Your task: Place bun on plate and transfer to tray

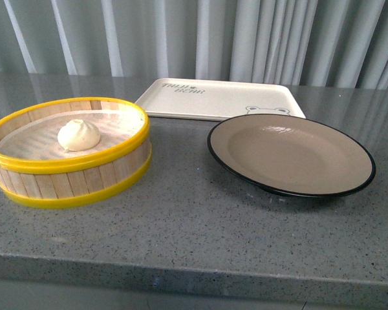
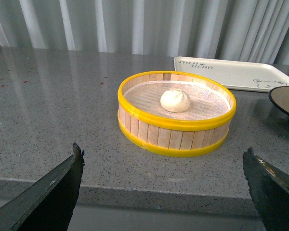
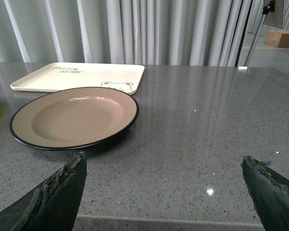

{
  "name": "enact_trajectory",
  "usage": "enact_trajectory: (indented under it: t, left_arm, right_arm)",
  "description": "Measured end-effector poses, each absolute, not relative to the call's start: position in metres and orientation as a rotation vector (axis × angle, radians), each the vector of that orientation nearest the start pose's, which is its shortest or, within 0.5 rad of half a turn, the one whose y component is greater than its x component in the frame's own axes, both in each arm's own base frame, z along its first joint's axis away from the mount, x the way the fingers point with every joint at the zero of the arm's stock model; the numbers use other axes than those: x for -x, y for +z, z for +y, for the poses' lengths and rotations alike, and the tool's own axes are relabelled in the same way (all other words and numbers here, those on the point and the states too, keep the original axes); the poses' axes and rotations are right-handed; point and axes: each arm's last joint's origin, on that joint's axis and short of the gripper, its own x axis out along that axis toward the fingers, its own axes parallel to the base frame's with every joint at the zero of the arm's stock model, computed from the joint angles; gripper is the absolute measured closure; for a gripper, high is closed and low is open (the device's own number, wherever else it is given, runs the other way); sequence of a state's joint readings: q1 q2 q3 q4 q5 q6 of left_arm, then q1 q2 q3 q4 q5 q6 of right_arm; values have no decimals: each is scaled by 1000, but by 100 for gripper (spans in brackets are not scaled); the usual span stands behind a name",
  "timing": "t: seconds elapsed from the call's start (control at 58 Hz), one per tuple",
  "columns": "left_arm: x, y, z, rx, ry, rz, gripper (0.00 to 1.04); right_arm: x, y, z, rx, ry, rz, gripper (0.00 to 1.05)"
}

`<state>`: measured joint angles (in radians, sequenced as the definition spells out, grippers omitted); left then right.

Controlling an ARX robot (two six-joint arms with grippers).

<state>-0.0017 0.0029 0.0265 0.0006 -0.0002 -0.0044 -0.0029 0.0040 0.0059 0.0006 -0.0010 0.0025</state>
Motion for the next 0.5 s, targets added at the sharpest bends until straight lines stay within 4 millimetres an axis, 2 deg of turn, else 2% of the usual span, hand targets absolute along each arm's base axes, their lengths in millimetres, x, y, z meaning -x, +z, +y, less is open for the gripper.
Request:
enact_trajectory:
  t: [0.138, 0.259, 0.31, 0.397, 0.448, 0.5]
  left_arm:
    - [-96, 172, 0, 4, -2, -23, 7]
    - [-102, 170, 0, 188, 174, 251, 7]
    - [-108, 172, -1, 267, 148, 272, 7]
    - [-129, 196, -6, 346, 56, 180, 7]
    - [-147, 218, -9, 348, 13, 107, 7]
    - [-163, 230, -12, 336, -20, 82, 7]
  right_arm:
    - [-98, 165, 0, -2, -2, -2, 8]
    - [-98, 165, 0, -2, -2, -2, 8]
    - [-98, 165, 0, -2, -2, -3, 8]
    - [-98, 165, 0, -2, -2, -3, 8]
    - [-98, 165, 0, -2, -2, -3, 8]
    - [-98, 165, 0, -2, -2, -3, 8]
